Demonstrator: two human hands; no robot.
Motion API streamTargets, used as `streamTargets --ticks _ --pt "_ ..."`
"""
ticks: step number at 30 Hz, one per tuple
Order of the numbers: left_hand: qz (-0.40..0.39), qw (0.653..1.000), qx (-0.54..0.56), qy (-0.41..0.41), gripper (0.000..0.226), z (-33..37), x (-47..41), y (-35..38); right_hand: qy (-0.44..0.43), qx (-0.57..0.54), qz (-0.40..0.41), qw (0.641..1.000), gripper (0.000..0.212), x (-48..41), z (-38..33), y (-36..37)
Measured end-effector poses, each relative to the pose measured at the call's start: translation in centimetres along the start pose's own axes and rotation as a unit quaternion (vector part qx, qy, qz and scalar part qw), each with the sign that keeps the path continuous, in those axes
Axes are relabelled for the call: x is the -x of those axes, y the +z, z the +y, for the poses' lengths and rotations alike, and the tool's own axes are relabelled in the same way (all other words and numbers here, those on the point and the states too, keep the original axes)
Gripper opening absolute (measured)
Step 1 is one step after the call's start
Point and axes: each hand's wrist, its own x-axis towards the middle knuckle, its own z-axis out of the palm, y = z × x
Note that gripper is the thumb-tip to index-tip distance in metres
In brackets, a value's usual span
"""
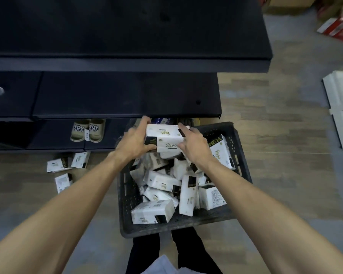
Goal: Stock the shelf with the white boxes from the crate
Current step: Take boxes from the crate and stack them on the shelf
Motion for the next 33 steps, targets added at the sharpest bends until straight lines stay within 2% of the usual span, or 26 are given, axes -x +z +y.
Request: streamTargets --ticks 4,8,12,15,19,25,33 --pt "0.035 0.998 0.012 0.053 0.059 3.7 -0.6 -4.0 -0.024 -0.015 0.087 0.996 0.059 0.9 -1.1 -4.5" --pt "0.105 0.99 0.031 0.084 0.06 7.5 -0.8 -7.6 -0.052 -0.059 0.161 0.984 0.053 1.9 -1.9 -8.9" --pt "0.165 0.981 0.035 0.096 0.062 10.5 -1.2 -11.6 -0.094 -0.049 0.223 0.969 0.051 2.4 -3.3 -13.8" --pt "0.204 0.974 0.027 0.099 0.06 12.6 -1.7 -14.4 -0.12 -0.023 0.242 0.963 0.047 2.2 -5.1 -17.3" --pt "0.212 0.972 0.025 0.094 0.051 14.0 -2.7 -17.0 -0.128 0.007 0.251 0.96 0.04 1.6 -7.0 -20.1" --pt "0.236 0.965 0.03 0.111 0.054 13.1 -4.3 -19.9 -0.154 0.023 0.281 0.947 0.039 0.0 -9.4 -22.0" --pt "0.283 0.948 0.04 0.14 0.052 11.0 -10.3 -22.9 -0.149 0.06 0.307 0.938 0.042 -6.9 -13.8 -23.3"
